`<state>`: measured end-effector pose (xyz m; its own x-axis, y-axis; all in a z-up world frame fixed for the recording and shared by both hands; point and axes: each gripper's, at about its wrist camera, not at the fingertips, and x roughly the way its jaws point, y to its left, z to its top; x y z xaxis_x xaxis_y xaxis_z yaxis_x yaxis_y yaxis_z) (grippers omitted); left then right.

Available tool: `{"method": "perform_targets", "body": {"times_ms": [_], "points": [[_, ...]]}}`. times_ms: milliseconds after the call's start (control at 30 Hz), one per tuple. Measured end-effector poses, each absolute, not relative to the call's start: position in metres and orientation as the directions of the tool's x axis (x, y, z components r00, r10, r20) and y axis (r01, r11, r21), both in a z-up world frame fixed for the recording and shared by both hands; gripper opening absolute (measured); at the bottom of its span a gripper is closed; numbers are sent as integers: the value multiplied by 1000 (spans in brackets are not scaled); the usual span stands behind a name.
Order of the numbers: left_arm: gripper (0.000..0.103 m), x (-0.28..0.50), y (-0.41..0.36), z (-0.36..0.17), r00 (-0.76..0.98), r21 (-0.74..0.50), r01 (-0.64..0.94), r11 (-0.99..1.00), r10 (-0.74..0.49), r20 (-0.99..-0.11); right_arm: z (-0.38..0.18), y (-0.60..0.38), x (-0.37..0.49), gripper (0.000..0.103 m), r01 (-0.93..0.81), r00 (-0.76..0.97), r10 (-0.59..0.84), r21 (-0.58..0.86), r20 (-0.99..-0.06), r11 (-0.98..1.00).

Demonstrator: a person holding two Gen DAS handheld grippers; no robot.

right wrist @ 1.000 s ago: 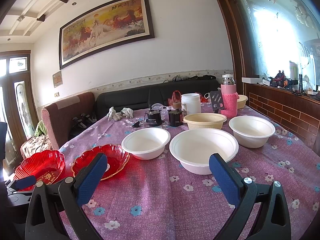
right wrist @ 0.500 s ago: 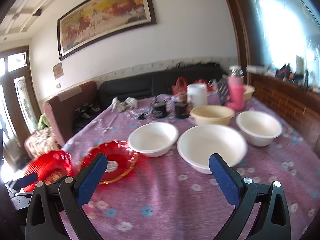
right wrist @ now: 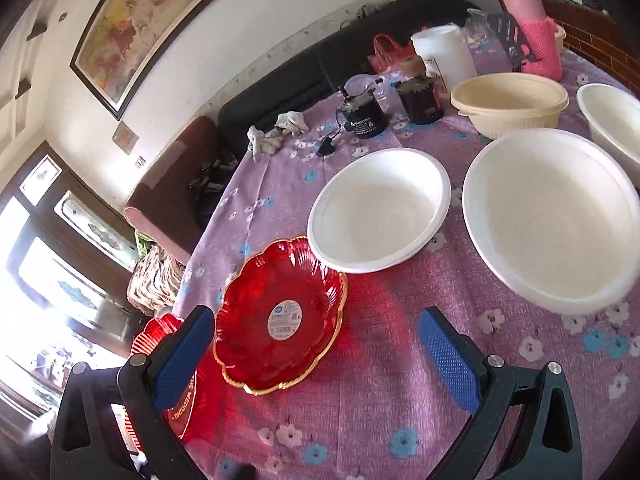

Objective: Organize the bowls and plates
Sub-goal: 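Reach both grippers to the small red gold-rimmed plate and close on its rim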

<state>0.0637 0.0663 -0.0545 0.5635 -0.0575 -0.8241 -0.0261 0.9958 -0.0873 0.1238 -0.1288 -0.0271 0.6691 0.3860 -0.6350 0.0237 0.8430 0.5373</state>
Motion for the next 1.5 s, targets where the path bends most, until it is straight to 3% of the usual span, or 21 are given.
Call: {"method": "perform_targets", "body": {"times_ms": [567,900,1167,1500], "points": [[103,116,95,-80,500,-112,-157,981,-18,-866,-66,-125,165,103,74,547,484,615,-683,785],[103,139,112,-71,487,-330,-230,916,-185,-853,-82,-120,178,103,86,528,493,621,-692,779],[103,147,99,-80,408,-519,-218,826,-406,-818,-85,-125,182,103,65,529,541,667,-654,742],[103,145,132,-87,452,-592,-358,722,-421,-787,-85,-126,181,103,46,508,585,698,-632,715]]}}
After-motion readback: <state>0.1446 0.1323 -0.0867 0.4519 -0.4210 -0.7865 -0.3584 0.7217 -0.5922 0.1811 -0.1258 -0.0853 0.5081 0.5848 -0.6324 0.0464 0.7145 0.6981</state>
